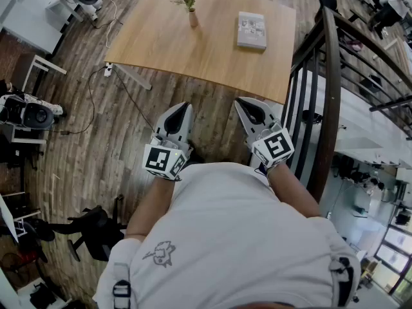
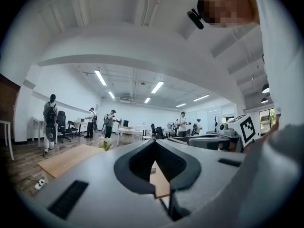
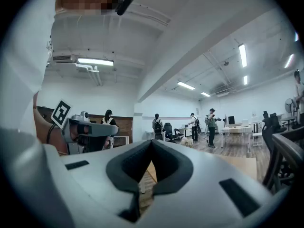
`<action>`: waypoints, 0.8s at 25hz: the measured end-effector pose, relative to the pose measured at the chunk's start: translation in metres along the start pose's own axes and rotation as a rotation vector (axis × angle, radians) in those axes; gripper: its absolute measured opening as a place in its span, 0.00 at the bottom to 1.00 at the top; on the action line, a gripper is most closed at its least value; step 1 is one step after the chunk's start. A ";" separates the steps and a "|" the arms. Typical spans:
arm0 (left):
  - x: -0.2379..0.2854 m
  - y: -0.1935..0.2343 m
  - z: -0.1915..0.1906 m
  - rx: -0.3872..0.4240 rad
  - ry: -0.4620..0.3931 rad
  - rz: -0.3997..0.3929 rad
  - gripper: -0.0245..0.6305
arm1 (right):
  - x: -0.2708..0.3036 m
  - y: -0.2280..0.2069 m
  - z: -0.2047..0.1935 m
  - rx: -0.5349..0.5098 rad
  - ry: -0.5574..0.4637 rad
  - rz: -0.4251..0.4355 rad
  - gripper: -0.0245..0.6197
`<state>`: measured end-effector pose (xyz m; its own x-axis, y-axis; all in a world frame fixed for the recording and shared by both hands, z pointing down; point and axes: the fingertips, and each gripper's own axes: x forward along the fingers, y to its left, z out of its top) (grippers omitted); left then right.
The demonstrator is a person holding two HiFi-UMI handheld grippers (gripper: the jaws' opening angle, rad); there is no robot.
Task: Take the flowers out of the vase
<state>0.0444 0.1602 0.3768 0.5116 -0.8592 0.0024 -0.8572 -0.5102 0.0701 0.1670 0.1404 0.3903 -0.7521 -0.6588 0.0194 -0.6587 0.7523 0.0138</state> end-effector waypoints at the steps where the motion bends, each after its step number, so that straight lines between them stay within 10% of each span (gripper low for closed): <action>1: 0.000 0.000 0.000 0.000 0.000 -0.003 0.04 | 0.000 0.000 0.000 0.000 0.000 -0.003 0.04; 20: -0.005 0.027 -0.004 -0.026 0.010 0.014 0.04 | 0.021 0.006 -0.004 -0.014 0.004 -0.008 0.05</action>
<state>0.0186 0.1506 0.3828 0.5006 -0.8656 0.0138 -0.8623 -0.4972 0.0958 0.1472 0.1315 0.3945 -0.7469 -0.6646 0.0233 -0.6640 0.7472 0.0284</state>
